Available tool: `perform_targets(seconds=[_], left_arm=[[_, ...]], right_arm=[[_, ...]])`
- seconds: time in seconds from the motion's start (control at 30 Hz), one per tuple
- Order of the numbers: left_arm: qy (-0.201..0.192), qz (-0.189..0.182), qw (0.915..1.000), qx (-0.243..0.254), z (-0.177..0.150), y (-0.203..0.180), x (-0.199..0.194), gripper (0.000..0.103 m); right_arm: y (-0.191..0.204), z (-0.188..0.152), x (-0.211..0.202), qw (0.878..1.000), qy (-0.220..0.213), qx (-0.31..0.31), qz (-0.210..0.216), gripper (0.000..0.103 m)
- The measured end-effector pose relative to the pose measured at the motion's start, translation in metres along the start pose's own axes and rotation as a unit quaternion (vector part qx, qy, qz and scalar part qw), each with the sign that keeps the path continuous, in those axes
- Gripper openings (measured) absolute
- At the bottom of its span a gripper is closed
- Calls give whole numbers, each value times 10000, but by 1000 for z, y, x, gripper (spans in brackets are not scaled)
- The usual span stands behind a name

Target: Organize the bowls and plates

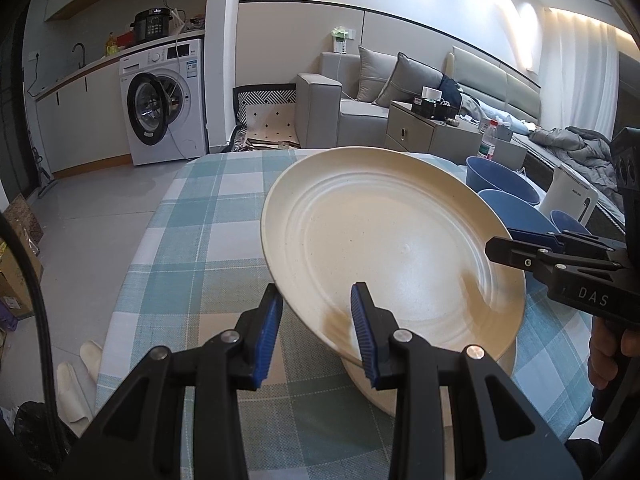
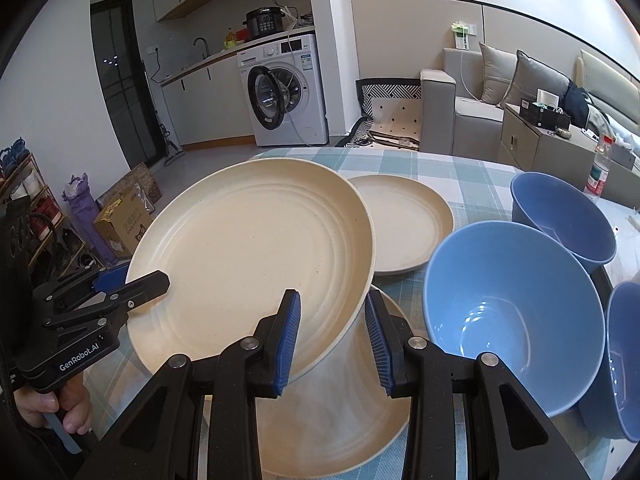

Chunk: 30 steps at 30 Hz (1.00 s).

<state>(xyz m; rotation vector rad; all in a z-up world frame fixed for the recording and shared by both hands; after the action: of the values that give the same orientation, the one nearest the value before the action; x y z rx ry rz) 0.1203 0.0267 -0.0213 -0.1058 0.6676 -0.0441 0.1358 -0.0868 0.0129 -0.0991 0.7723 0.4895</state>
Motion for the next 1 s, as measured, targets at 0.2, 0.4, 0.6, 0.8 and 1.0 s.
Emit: perform_targets(seconds=[0.2, 0.4, 0.6, 0.8, 1.0], left_arm=[[29, -91, 10000, 6, -1, -3, 0, 33], [52, -122, 9999, 75, -2, -6, 0, 33], [139, -152, 9997, 145, -7, -11, 4, 33], [169, -168, 9994, 253, -9, -16, 7, 34], [232, -222, 9991, 274, -12, -16, 10, 34]], right_arm=[[-2, -4, -3, 10000, 14, 36, -4, 34], [-8, -6, -3, 9999, 14, 103, -17, 34], [-12, -12, -4, 9999, 33, 155, -69, 34], [-16, -18, -3, 9997, 55, 226, -98, 35], [-14, -26, -4, 9996, 109, 255, -101, 35]])
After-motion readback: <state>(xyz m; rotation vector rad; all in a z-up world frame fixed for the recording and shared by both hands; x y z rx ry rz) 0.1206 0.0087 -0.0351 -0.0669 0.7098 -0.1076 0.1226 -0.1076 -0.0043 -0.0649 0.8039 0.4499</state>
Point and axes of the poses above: each gripper's, at about its wrist camera, not at the fingertips, and x roughly the way its jaws point, y to its left, z to its top, the point moved 7 cm from there along x, roughly the way its jaws point, and after that the axes turned 1 degree about -z, right-handed, at the moved point
